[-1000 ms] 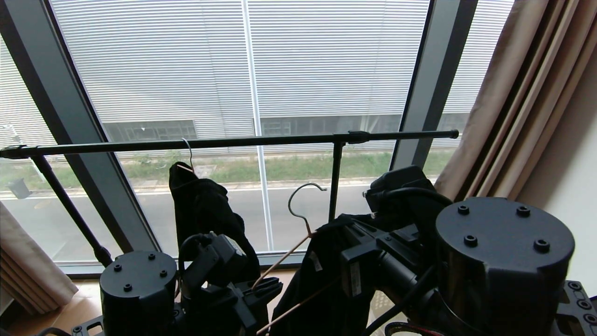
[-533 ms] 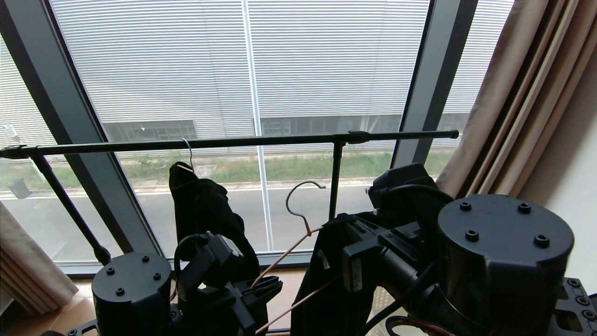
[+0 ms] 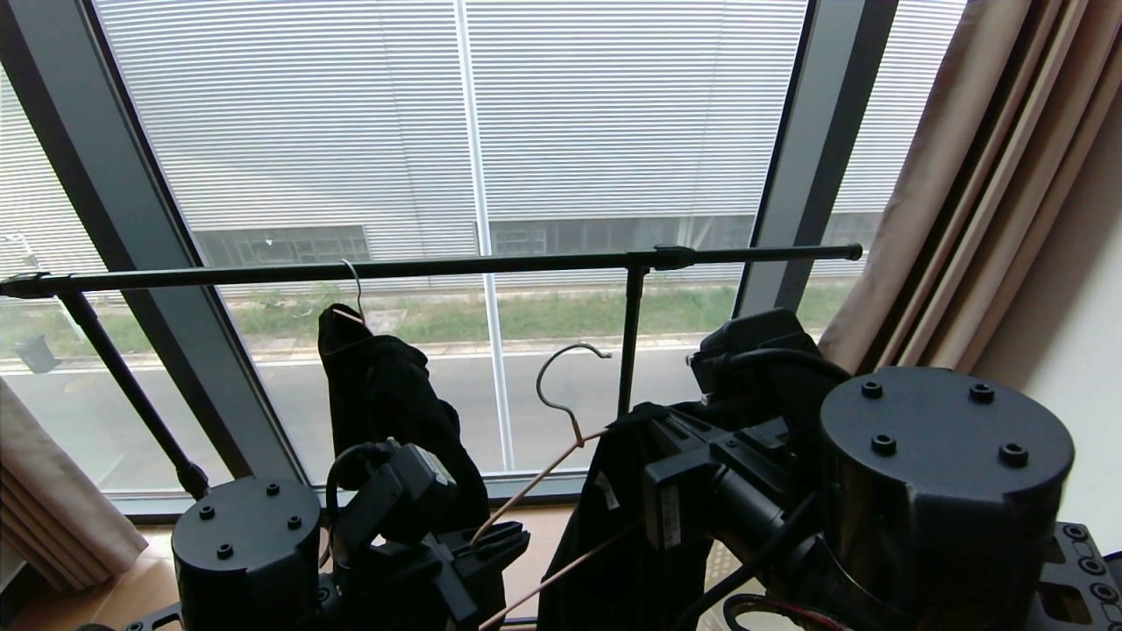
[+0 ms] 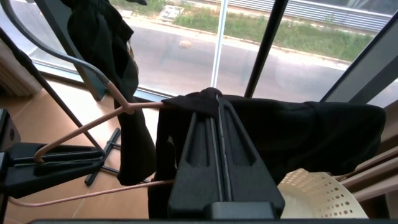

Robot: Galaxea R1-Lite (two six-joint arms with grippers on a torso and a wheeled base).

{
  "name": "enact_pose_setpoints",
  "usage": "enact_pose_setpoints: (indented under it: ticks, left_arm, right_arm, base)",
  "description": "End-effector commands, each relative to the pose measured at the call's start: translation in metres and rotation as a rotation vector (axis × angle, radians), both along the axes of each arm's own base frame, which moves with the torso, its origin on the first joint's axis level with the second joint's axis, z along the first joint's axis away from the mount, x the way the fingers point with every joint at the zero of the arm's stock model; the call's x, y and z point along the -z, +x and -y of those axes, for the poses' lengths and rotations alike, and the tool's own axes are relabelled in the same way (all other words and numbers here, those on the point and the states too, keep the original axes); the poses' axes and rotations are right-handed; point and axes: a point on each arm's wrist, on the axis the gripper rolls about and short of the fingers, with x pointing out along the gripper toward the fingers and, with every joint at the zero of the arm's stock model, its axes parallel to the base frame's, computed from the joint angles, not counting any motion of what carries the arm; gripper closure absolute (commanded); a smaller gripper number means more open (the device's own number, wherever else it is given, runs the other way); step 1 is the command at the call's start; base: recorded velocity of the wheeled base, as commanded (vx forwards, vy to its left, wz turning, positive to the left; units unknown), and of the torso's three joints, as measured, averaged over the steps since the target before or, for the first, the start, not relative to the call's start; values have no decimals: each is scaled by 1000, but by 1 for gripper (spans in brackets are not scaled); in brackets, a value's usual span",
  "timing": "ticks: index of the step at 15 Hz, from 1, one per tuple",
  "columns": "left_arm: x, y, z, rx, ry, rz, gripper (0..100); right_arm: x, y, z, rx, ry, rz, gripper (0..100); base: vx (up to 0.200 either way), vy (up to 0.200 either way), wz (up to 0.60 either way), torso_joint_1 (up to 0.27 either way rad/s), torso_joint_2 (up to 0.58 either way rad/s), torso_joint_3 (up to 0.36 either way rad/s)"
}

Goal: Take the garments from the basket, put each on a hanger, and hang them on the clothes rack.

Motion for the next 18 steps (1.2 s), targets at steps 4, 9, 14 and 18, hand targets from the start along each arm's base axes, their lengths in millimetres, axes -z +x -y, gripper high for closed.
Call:
enact_pose_setpoints:
  ticks: [4, 9, 14, 18]
  left_arm:
    - [0, 0, 0, -1, 0, 2, 100]
    - [-1, -2, -3, -4, -11, 14, 100]
    - [-5, 1, -7, -25, -46, 48, 100]
    - [-8, 10, -13, -70, -58, 65, 100]
  right_arm:
    - [2, 0, 0, -1, -5, -3, 100]
    - [4, 3, 7, 19, -16, -8, 0]
    - [3, 1, 15, 22, -21, -7, 0]
    - [3, -12, 32, -65, -60, -7, 0]
  base:
    - [0, 0, 0, 0, 0, 0]
    - [0, 0, 0, 0, 0, 0]
    - [0, 0, 0, 0, 0, 0]
    - [0, 0, 0, 0, 0, 0]
